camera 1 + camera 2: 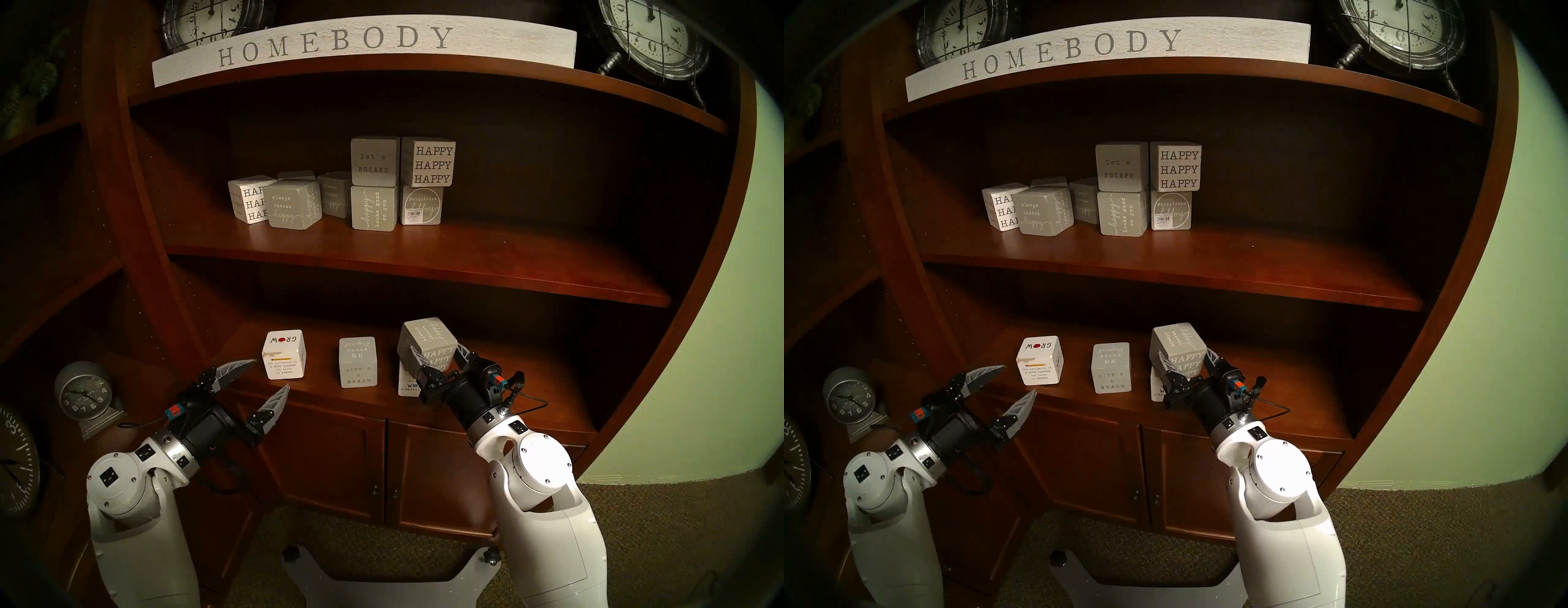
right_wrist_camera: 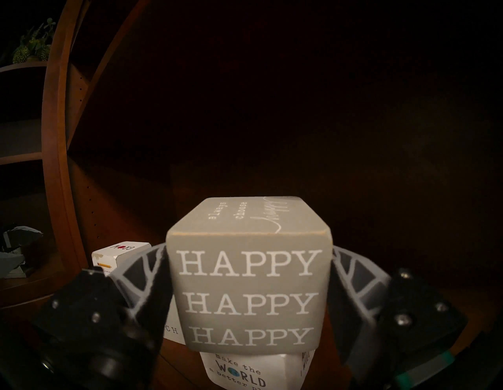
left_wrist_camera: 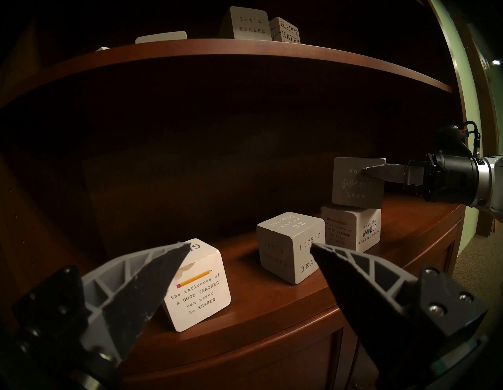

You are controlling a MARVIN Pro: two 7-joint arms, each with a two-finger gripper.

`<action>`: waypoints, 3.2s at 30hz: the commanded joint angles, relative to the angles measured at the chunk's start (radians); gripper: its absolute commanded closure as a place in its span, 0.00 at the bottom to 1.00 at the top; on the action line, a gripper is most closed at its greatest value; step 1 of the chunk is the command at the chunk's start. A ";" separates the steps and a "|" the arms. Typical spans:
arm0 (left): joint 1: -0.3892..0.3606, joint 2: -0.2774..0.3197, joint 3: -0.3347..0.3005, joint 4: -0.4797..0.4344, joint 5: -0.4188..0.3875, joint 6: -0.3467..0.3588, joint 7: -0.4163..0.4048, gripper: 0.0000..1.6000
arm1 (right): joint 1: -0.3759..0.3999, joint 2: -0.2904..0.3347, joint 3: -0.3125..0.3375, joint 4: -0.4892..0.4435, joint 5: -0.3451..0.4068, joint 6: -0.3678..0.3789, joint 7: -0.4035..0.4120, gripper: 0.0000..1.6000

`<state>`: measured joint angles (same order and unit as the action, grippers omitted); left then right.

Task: Stack four cubes vertically into two groups

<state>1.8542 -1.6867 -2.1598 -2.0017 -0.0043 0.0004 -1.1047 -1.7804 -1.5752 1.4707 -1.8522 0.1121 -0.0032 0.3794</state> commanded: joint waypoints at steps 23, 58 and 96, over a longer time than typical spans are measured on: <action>0.001 0.002 -0.001 -0.013 -0.003 0.001 0.001 0.00 | 0.029 -0.002 -0.033 -0.028 -0.028 -0.045 -0.033 0.00; 0.001 0.002 -0.001 -0.014 -0.003 0.002 0.001 0.00 | 0.044 -0.001 -0.040 -0.064 -0.020 -0.063 -0.016 0.00; 0.000 0.002 -0.001 -0.012 -0.003 0.000 0.001 0.00 | -0.187 0.170 0.050 -0.298 0.105 -0.156 0.247 0.00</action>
<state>1.8541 -1.6867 -2.1598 -2.0017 -0.0043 0.0002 -1.1048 -1.8831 -1.4808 1.4874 -2.0540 0.1586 -0.1247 0.5349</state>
